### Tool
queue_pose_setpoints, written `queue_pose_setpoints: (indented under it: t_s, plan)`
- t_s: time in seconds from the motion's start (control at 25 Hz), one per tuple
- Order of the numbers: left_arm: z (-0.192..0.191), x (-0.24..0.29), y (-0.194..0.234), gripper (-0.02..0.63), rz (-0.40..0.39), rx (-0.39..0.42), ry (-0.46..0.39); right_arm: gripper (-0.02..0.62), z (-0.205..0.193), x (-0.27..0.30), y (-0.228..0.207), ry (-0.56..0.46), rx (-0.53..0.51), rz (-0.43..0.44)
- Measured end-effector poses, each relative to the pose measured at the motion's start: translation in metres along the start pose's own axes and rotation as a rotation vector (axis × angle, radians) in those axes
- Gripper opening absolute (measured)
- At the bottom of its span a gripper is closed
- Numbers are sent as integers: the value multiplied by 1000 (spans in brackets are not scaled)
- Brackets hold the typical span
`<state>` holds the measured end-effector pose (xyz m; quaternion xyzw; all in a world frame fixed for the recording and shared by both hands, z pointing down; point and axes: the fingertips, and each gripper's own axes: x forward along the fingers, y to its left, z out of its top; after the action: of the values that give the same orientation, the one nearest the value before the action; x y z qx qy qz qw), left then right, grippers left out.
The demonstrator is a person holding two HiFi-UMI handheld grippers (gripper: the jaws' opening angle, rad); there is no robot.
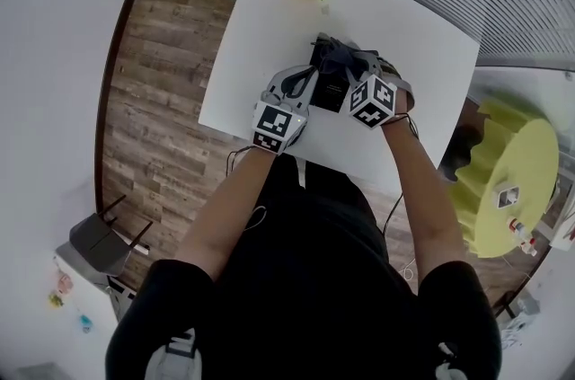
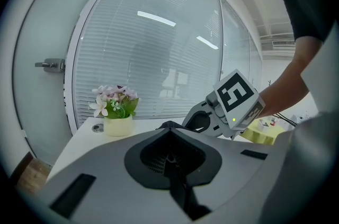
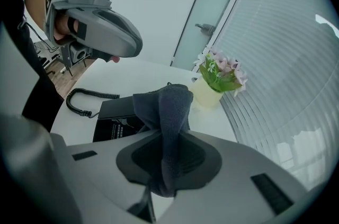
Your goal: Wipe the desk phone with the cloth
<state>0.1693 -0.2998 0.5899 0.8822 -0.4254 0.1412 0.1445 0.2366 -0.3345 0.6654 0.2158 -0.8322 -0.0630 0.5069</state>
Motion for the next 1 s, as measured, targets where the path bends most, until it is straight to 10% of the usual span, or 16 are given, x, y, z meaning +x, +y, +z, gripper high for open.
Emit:
queue_pose_setpoints:
  t_s: [1.0]
  plan:
    - [-37,-21,-14,9,-65,9,54,67,-20,6,121,91,-26,117]
